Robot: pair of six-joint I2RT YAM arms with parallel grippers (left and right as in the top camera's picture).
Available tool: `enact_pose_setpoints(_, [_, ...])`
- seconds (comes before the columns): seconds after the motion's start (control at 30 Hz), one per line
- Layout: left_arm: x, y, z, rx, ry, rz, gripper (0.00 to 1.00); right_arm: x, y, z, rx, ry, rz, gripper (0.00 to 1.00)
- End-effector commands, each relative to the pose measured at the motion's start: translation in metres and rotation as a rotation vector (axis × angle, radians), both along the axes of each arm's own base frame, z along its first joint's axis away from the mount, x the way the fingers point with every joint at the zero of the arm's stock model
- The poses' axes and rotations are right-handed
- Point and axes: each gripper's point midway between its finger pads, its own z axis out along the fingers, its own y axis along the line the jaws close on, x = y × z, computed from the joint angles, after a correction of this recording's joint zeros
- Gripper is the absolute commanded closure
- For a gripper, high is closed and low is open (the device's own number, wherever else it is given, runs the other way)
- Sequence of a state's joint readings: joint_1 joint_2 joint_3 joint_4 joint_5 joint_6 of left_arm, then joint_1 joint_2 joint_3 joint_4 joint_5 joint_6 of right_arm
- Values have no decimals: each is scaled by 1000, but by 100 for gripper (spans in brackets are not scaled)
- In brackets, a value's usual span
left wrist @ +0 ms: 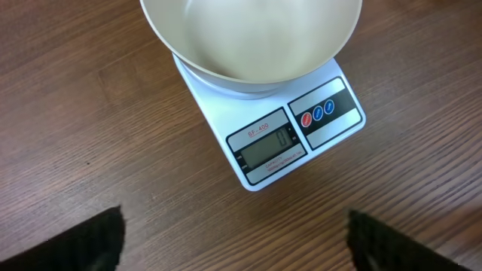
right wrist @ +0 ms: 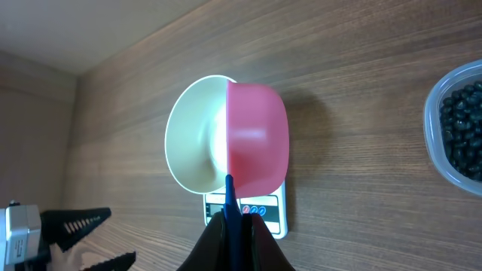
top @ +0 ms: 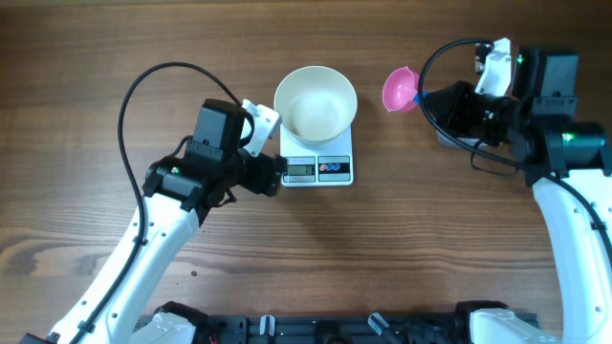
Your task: Scoop item into bowl and weigh 150g on scale
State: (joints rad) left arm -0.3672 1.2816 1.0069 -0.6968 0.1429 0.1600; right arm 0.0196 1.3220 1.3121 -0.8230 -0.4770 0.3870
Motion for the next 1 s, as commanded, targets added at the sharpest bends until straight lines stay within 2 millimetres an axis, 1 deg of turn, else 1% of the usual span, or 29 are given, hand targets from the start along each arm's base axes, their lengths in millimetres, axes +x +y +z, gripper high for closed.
enact_pose_setpoints(0.0, [-1, 3, 1, 9, -11, -1, 0, 1, -2, 13, -17, -49, 4, 96])
enact_pose_setpoints(0.97, [-1, 3, 1, 9, -11, -1, 0, 3, -1, 15, -48, -87, 42, 96])
